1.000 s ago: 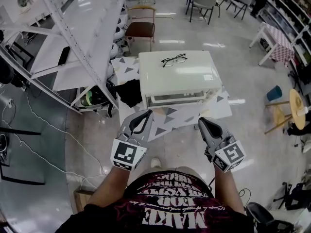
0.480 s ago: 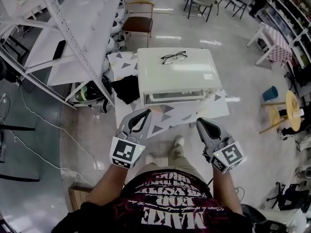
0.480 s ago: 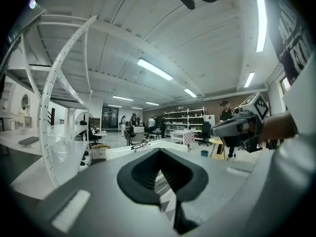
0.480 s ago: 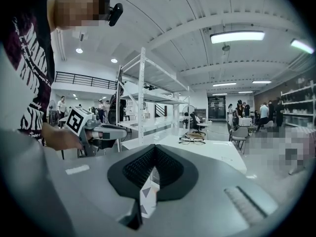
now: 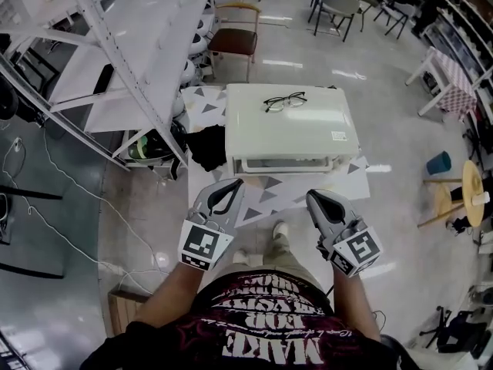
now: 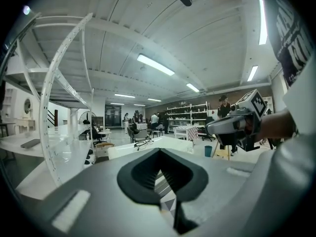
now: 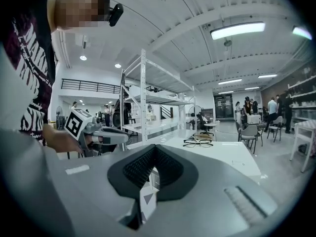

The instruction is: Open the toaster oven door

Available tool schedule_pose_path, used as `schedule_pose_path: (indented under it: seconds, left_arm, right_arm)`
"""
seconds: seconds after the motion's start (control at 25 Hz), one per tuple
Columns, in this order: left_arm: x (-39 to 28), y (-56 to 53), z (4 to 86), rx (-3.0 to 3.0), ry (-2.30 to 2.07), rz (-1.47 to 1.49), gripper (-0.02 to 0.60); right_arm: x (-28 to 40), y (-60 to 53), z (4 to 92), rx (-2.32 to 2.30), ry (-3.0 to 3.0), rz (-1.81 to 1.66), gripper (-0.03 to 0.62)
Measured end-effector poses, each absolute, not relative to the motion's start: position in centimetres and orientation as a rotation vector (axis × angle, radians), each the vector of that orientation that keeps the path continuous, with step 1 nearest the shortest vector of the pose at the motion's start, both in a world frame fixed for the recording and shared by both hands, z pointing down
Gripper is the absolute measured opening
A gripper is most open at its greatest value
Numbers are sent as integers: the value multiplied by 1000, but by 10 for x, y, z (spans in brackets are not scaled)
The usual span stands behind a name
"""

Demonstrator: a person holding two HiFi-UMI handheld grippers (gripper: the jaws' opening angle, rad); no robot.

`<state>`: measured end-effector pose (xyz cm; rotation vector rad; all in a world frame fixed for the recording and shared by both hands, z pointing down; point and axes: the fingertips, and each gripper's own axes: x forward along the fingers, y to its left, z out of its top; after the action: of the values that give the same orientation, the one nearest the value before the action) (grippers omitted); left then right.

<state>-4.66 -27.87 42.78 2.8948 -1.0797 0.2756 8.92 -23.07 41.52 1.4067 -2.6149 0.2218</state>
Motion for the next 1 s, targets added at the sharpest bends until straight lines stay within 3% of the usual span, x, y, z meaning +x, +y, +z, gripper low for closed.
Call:
schedule_pose_path:
  seconds: [1.0]
  left_arm:
    - [-12, -346, 476, 2806, -1136, 413, 6]
  right_arm:
    - [129, -297, 440, 1314, -2636, 323, 27]
